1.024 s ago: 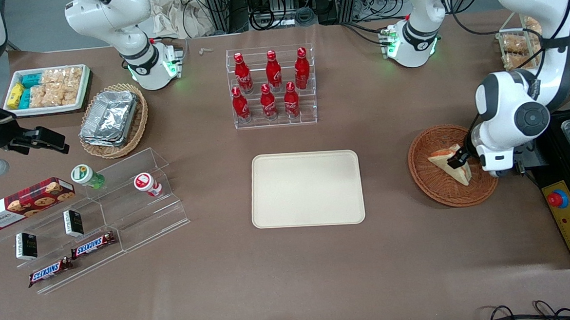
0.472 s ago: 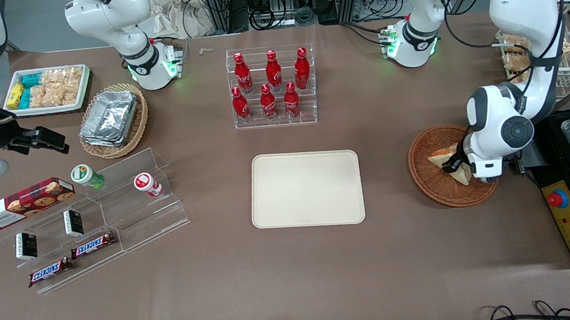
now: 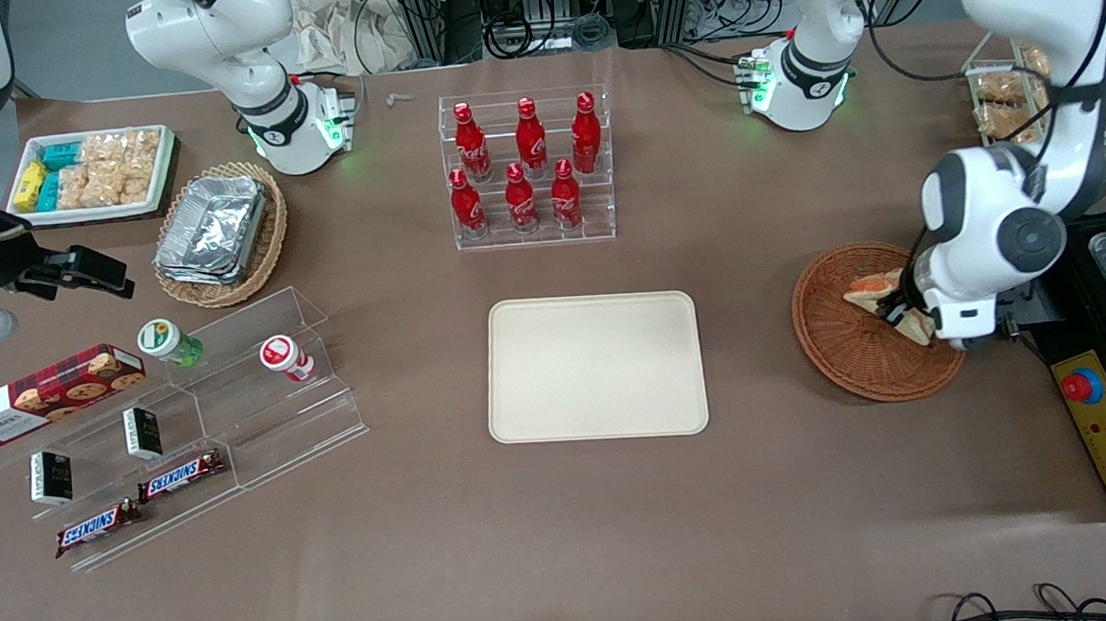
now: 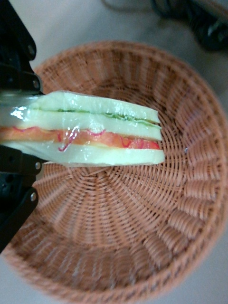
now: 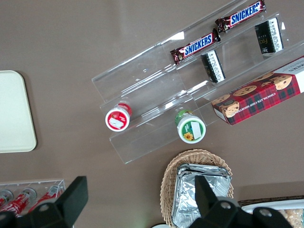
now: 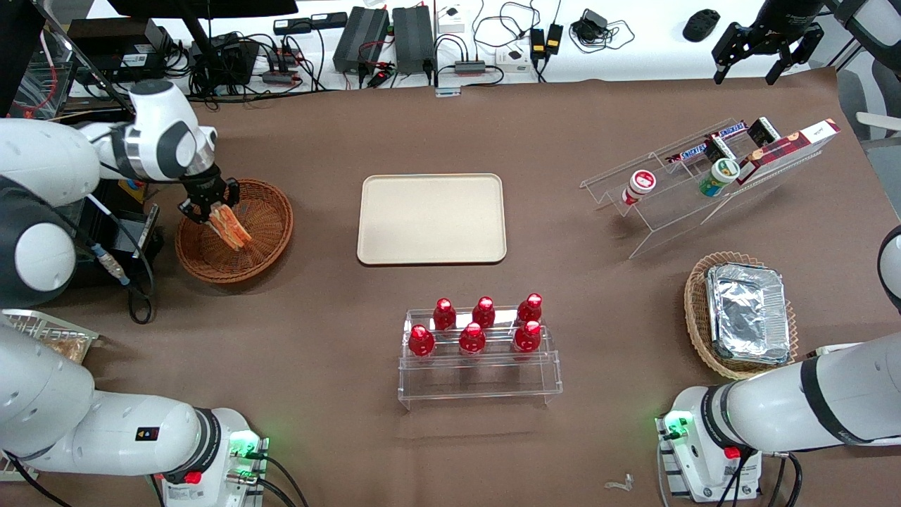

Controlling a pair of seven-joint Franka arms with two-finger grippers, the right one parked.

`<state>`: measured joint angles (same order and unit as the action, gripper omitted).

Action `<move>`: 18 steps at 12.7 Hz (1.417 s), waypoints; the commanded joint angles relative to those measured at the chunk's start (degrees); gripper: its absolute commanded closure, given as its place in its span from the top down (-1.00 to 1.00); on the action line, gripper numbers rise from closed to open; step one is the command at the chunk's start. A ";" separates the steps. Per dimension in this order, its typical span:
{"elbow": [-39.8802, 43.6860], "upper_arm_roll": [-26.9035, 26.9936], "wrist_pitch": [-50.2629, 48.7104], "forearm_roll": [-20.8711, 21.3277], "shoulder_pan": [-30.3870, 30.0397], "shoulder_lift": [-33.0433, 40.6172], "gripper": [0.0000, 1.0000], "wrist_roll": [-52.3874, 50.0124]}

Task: Place sandwich from basket to tray
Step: 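Close the left gripper on the sandwich and lift it, then carry the sandwich with the left gripper over the cream tray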

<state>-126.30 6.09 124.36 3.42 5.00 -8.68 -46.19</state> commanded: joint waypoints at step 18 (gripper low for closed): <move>21.61 -31.57 -4.83 3.50 2.82 -13.26 -1.00 8.25</move>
<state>-110.72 -24.87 120.11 2.63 6.52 -14.83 -32.72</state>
